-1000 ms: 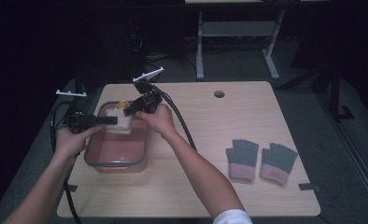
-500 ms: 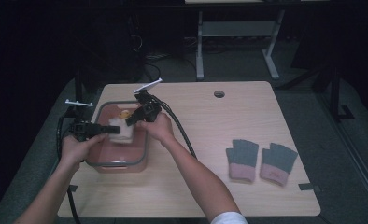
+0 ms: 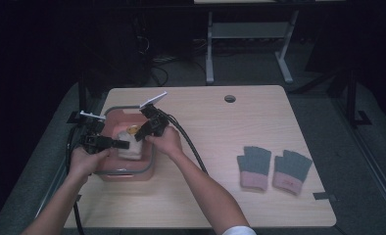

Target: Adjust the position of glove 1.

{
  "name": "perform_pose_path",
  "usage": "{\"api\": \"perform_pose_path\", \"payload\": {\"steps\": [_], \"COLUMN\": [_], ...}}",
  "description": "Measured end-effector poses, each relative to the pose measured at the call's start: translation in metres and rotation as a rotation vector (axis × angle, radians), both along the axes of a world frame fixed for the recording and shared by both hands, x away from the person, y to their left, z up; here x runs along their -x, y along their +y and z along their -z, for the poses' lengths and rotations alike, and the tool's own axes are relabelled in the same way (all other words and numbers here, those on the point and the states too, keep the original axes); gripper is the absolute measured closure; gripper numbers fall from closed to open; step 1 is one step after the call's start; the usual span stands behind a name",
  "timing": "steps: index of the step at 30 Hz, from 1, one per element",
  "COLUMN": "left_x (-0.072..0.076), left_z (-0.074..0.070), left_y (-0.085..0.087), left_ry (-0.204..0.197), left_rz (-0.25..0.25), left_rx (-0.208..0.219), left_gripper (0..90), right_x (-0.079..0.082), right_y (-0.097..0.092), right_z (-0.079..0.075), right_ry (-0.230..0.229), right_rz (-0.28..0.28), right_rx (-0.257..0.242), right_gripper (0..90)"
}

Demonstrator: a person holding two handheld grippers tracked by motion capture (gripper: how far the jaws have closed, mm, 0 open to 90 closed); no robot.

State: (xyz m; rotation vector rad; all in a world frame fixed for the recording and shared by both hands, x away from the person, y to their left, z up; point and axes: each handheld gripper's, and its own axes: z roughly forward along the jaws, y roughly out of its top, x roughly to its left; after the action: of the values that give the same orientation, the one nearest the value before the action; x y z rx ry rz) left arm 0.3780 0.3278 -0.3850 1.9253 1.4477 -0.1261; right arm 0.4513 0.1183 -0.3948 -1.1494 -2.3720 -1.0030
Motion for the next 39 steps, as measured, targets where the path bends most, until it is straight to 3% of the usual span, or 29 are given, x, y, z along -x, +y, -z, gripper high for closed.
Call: {"api": "perform_pose_path", "payload": {"steps": [7,17,18,19,24,28,32,35,36,39], "left_x": [0.001,0.003,0.003,0.004,0.004,0.003,0.004,0.004,0.005,0.004], "left_z": [0.012,0.017,0.017,0.017,0.017,0.012,0.002,-0.008,-0.011,-0.01], "left_y": [0.002,0.004,0.004,0.002,0.0,0.003,0.01,0.012,0.011,0.008], "left_ry": [0.028,0.057,0.057,0.059,0.069,0.072,0.05,0.026,0.019,0.026], "left_rz": [0.005,-0.029,-0.029,-0.018,-0.042,-0.044,-0.049,-0.053,-0.056,-0.045], "left_rx": [-0.049,-0.123,-0.123,-0.163,-0.142,-0.155,-0.172,-0.179,-0.182,-0.199], "left_gripper": [69.3,68.8,68.5,68.2,65.1,61.0,58.0,58.2,62.0,65.5], "right_x": [0.004,0.005,0.005,0.006,0.007,0.008,0.009,0.01,0.011,0.012], "right_y": [0.007,0.006,0.006,0.005,0.002,0.0,-0.005,-0.008,-0.011,-0.014], "right_z": [0.006,-0.001,-0.001,-0.003,-0.009,-0.012,-0.018,-0.021,-0.024,-0.025], "right_ry": [-0.001,-0.022,-0.022,-0.026,-0.036,-0.041,-0.053,-0.061,-0.066,-0.068], "right_rz": [-0.026,-0.044,-0.044,-0.039,-0.043,-0.045,-0.04,-0.041,-0.035,-0.034], "right_rx": [0.053,0.104,0.104,0.104,0.099,0.087,0.077,0.068,0.062,0.056], "right_gripper": [79.0,74.9,74.9,74.5,73.5,72.4,71.8,71.6,71.5,71.4]}}
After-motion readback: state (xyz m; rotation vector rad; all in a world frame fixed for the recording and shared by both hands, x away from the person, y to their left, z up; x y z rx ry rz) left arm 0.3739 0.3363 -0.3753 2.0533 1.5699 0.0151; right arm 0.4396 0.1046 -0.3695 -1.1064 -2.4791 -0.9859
